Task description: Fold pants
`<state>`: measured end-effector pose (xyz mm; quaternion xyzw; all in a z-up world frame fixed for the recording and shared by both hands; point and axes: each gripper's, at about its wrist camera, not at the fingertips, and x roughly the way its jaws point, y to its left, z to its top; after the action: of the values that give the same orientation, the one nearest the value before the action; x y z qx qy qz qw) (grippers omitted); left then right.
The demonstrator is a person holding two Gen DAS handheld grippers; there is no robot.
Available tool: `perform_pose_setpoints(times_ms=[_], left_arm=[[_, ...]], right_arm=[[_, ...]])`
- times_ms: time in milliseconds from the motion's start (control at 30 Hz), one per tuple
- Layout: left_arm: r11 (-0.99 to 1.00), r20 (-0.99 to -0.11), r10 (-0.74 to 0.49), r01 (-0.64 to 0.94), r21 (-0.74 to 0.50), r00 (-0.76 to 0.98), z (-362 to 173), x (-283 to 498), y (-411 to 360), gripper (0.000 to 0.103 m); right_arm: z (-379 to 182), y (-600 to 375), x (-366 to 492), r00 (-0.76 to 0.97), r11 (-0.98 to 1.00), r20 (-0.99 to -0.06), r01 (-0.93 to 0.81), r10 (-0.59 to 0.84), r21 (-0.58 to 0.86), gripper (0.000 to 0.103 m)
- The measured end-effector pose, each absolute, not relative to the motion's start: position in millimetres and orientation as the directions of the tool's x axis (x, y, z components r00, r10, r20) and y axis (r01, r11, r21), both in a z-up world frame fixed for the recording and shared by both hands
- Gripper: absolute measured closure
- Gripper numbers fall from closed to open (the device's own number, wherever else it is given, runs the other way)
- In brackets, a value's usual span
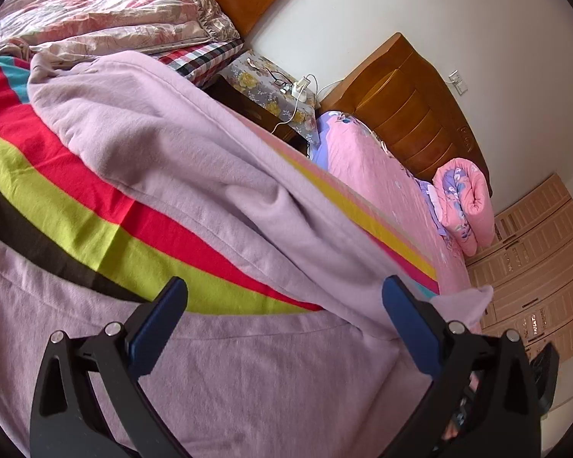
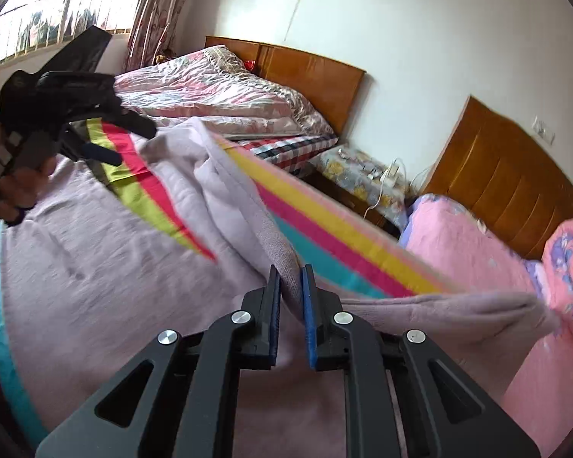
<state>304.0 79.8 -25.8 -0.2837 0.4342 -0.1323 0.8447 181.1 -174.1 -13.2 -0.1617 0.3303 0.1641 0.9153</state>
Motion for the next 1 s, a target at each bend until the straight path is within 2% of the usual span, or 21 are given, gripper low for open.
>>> perform_pose_setpoints(times_ms=[67, 100, 133, 200, 333, 500, 733, 833, 867, 933, 1000], left_arm=[[0.804, -0.684, -0.464, -0.055, -0.592, 0.563, -39.1, 293.8, 85.4, 0.001], [0.805, -0.698, -0.463, -0.071, -0.589, 0.547, -45.4, 290.6, 87.1, 0.001], [0.807, -0.708, -0.461, -0.080, -0.585, 0.535, -50.1, 288.0, 88.5, 0.001], [0.817, -0.718, -0.452, -0.079, -0.571, 0.529, -54.1, 282.0, 91.1, 0.001], [0.821, -0.715, -0.450, -0.067, -0.567, 0.535, -54.4, 270.4, 96.8, 0.001], [0.820, -0.717, -0.449, -0.072, -0.567, 0.534, -60.9, 256.6, 101.6, 0.001], [0.828, -0.739, -0.434, -0.094, -0.552, 0.516, -72.9, 243.4, 107.5, 0.001], [0.838, -0.745, -0.428, -0.083, -0.539, 0.512, -72.9, 241.8, 103.9, 0.001], [0.840, -0.744, -0.430, -0.076, -0.538, 0.511, -71.9, 242.6, 102.3, 0.001], [0.841, -0.746, -0.441, -0.062, -0.538, 0.498, -70.1, 248.3, 96.5, 0.001], [0.840, -0.754, -0.451, -0.058, -0.539, 0.479, -68.9, 260.0, 89.8, 0.001]], right_arm=[[-28.6, -179.6, 157.1, 0.712, 0.932, -0.674, -0.349, 0.196, -0.098, 0.086], [-32.8, -187.3, 147.7, 0.696, 0.951, -0.687, -0.307, 0.206, -0.026, 0.076], [-33.2, -199.3, 139.0, 0.704, 0.970, -0.682, -0.240, 0.201, 0.038, 0.059], [-31.1, -228.4, 121.9, 0.728, 0.976, -0.652, -0.119, 0.211, 0.183, 0.046], [-42.7, -291.2, 111.5, 0.741, 0.894, -0.649, 0.160, 0.170, 0.417, 0.046], [-68.2, -343.3, 112.9, 0.709, 0.745, -0.693, 0.391, 0.130, 0.540, 0.046], [-77.5, -374.5, 138.3, 0.753, 0.656, -0.652, 0.445, 0.095, 0.610, 0.047], [-85.2, -377.8, 150.4, 0.734, 0.650, -0.668, 0.450, 0.122, 0.612, 0.050], [-85.6, -374.0, 156.0, 0.725, 0.668, -0.676, 0.439, 0.131, 0.601, 0.052], [-89.4, -372.6, 153.3, 0.726, 0.685, -0.677, 0.431, 0.124, 0.587, 0.082], [-91.6, -375.1, 150.6, 0.753, 0.667, -0.646, 0.419, 0.124, 0.616, 0.088]])
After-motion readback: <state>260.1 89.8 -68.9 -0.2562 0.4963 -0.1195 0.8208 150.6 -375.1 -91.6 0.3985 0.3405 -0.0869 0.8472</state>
